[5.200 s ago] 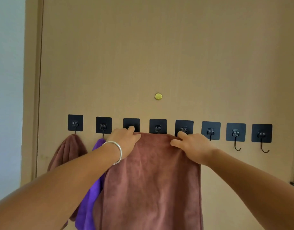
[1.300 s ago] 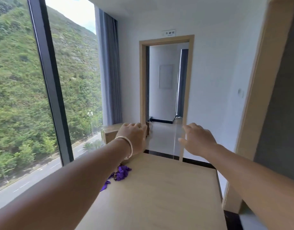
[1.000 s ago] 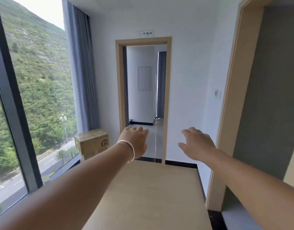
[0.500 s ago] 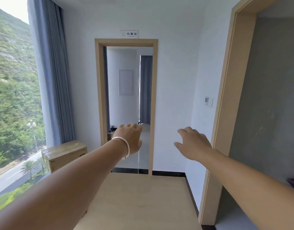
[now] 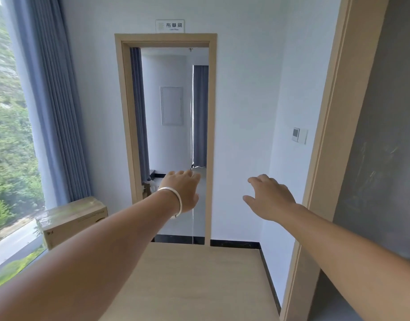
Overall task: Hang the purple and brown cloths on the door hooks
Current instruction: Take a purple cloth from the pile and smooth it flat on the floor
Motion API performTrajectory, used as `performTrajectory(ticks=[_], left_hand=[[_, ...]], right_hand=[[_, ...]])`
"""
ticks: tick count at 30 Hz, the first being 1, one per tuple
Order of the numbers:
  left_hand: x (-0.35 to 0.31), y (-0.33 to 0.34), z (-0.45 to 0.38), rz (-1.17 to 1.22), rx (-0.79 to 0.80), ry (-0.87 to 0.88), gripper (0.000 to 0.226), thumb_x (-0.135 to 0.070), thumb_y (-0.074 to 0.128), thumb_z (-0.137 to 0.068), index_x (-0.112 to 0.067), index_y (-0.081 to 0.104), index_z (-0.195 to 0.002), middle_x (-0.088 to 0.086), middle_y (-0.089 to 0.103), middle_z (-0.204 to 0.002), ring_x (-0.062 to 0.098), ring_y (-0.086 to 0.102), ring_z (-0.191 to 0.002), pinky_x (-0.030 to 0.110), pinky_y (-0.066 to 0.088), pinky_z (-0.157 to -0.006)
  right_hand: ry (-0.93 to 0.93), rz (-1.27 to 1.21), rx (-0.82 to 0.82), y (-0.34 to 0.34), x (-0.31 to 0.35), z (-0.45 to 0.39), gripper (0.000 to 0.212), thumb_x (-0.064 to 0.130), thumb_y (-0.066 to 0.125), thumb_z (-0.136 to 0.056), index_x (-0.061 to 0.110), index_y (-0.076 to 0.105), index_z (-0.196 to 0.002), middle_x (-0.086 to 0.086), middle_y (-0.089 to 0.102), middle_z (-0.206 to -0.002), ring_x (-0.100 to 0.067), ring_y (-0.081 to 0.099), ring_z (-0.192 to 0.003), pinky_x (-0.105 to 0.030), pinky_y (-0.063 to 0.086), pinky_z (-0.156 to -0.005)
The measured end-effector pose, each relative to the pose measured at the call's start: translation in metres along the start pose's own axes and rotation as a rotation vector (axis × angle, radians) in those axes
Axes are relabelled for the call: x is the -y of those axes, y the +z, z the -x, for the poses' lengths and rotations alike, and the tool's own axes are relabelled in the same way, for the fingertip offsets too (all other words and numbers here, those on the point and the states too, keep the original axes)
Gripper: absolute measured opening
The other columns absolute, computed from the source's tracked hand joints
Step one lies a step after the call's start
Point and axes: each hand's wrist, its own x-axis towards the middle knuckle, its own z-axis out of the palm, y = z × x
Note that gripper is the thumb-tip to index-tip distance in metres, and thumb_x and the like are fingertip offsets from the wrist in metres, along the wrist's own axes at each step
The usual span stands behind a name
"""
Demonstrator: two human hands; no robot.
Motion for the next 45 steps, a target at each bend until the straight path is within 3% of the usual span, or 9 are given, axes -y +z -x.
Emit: performTrajectory(ticks=[8, 12, 16, 24, 36, 45], left_hand=[[-0.035, 0.031, -0.125, -0.008, -0.005, -0.035, 0.048, -0.039, 0.044, -0.095, -0.02, 0.036, -0.139, 0.003, 0.051, -0.131, 0.023, 0.05, -0.119, 0.036, 0.038, -0.1], [-0.046, 0.055, -0.169, -0.027, 0.038, -0.059, 0.054, -0.045, 0.042, -0.095, -0.023, 0.031, -0.143, 0.003, 0.047, -0.138, 0.024, 0.045, -0.126, 0.04, 0.032, -0.107], [-0.047, 0.082, -0.21, -0.052, 0.065, -0.069, 0.056, -0.053, 0.039, -0.094, -0.025, 0.032, -0.142, 0.003, 0.045, -0.14, 0.024, 0.043, -0.129, 0.045, 0.025, -0.112], [-0.037, 0.14, -0.316, -0.048, 0.075, -0.019, 0.06, -0.055, 0.037, -0.094, -0.026, 0.027, -0.146, 0.004, 0.041, -0.143, 0.023, 0.039, -0.132, 0.045, 0.024, -0.111], [0.055, 0.224, -0.481, -0.003, 0.053, -0.054, 0.056, -0.052, 0.039, -0.095, -0.025, 0.031, -0.144, 0.003, 0.044, -0.14, 0.023, 0.04, -0.13, 0.046, 0.023, -0.112], [0.144, 0.295, -0.52, -0.038, 0.124, -0.172, 0.06, -0.055, 0.036, -0.094, -0.028, 0.025, -0.147, 0.003, 0.039, -0.147, 0.024, 0.036, -0.136, 0.048, 0.019, -0.114]], right_hand=[[-0.043, 0.052, -0.026, 0.022, -0.077, -0.108, 0.051, 0.046, 0.04, -0.096, 0.018, 0.037, -0.139, -0.004, 0.042, -0.138, -0.025, 0.042, -0.124, -0.04, 0.038, -0.098], [-0.024, -0.002, -0.011, 0.043, -0.107, -0.149, 0.053, 0.047, 0.041, -0.096, 0.019, 0.035, -0.141, -0.003, 0.04, -0.141, -0.024, 0.04, -0.127, -0.038, 0.038, -0.097], [-0.005, -0.001, 0.017, 0.069, -0.131, -0.184, 0.053, 0.047, 0.04, -0.096, 0.02, 0.034, -0.142, -0.002, 0.039, -0.142, -0.023, 0.04, -0.128, -0.038, 0.037, -0.097], [0.025, 0.019, 0.029, 0.121, -0.162, -0.278, 0.055, 0.047, 0.04, -0.096, 0.02, 0.031, -0.144, -0.002, 0.037, -0.144, -0.023, 0.039, -0.129, -0.038, 0.036, -0.099], [-0.013, 0.042, -0.001, 0.173, -0.147, -0.485, 0.057, 0.046, 0.042, -0.096, 0.019, 0.03, -0.145, -0.003, 0.037, -0.144, -0.024, 0.039, -0.129, -0.038, 0.038, -0.098], [-0.178, -0.016, 0.052, 0.237, -0.081, -0.599, 0.049, 0.041, 0.044, -0.095, 0.016, 0.038, -0.137, -0.004, 0.042, -0.137, -0.026, 0.044, -0.121, -0.038, 0.04, -0.093]])
